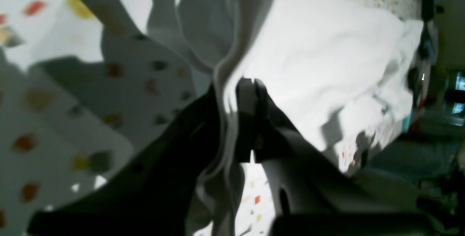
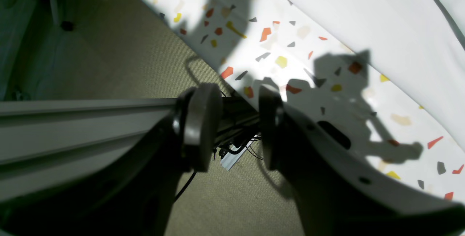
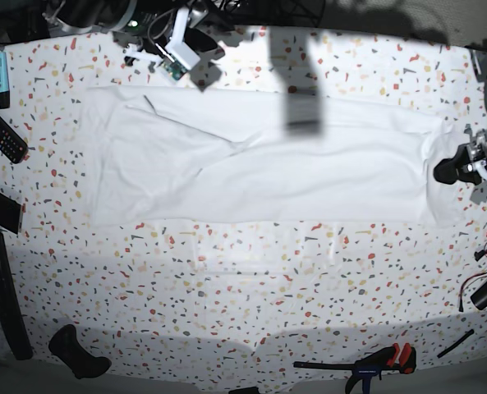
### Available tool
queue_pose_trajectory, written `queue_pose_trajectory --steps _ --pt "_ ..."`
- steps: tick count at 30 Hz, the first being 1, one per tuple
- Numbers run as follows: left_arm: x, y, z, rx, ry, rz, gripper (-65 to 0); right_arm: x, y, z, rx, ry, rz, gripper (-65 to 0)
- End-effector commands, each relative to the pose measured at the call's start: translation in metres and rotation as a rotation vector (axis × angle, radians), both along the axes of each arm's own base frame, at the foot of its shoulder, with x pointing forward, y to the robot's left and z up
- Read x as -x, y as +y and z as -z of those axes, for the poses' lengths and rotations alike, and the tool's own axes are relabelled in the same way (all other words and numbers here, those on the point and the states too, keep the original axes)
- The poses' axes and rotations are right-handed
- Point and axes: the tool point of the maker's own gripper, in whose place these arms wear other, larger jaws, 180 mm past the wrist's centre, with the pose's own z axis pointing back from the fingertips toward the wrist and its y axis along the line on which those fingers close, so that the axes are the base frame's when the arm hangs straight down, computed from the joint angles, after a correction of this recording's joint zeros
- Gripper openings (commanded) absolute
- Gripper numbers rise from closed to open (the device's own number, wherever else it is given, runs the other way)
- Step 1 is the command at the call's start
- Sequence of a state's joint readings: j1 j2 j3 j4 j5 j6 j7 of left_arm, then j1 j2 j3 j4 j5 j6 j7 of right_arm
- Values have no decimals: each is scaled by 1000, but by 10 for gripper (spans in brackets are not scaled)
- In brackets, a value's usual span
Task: Fold the T-shirt properly
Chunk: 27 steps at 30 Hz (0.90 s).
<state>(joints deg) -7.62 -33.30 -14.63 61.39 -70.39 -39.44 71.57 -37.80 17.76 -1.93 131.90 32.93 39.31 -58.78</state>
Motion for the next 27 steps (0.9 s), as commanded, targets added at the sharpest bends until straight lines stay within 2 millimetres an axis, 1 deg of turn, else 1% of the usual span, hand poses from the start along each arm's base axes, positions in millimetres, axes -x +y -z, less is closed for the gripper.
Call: queue_pose_trajectory --steps 1,6,13,15,17,19,24,27 --pt "-12 0 -21 3 -71 14 -650 -1 5 -9 -27 -29 -14 -434" --pt "-20 -23 -41 -6 -139 69 -650 -2 5 -9 -29 -31 -13 -434" --pt "-28 -43 -79 -78 -252 143 -650 -2 5 -10 -33 -33 -12 -434" --pt "-29 -53 -91 -84 -292 164 -650 -2 5 -10 -34 -34 -11 -434" --pt "-27 -68 -99 -73 -337 187 -650 -3 6 -11 -38 -38 -9 -434" --pt "-21 -88 -104 -47 -370 211 -650 -3 6 -11 -38 -38 -9 -434" --pt "2 -133 -99 34 -394 238 -650 -3 6 -11 -38 -38 -10 -434" --pt "9 -155 -100 109 -410 219 -650 -3 6 -10 -38 -38 -10 -434"
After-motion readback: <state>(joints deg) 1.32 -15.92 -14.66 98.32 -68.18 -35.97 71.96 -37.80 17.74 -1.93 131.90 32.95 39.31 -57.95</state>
